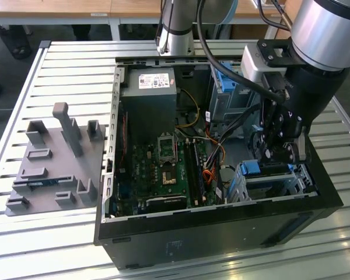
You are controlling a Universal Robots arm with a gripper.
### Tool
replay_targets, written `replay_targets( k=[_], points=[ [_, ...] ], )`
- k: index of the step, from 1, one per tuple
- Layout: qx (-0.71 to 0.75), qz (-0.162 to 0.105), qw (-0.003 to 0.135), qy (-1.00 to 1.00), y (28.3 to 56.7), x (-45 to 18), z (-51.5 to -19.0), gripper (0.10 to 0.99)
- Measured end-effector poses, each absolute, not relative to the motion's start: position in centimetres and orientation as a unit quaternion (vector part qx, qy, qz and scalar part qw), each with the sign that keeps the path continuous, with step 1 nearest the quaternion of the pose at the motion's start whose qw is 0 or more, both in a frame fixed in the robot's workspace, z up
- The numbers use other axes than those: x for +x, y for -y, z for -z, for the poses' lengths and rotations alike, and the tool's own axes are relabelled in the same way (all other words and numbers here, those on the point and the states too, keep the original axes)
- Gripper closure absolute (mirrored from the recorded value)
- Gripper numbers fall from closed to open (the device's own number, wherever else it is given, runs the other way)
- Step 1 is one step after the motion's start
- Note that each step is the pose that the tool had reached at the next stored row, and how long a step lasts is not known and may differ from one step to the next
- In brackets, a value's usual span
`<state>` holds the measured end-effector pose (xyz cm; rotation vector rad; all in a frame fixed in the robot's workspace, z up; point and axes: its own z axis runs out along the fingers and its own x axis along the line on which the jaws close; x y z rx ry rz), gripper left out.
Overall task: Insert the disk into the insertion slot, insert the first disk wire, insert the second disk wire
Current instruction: 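Insert the first disk wire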
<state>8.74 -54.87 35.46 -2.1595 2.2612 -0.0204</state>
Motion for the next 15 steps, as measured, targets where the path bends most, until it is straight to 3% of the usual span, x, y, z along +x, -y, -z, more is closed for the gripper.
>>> replay_targets(
  k=[15],
  points=[
    [-0.689,0.005,0.008,-0.725,54.9,9.7,-36.5,0.98]
  ],
)
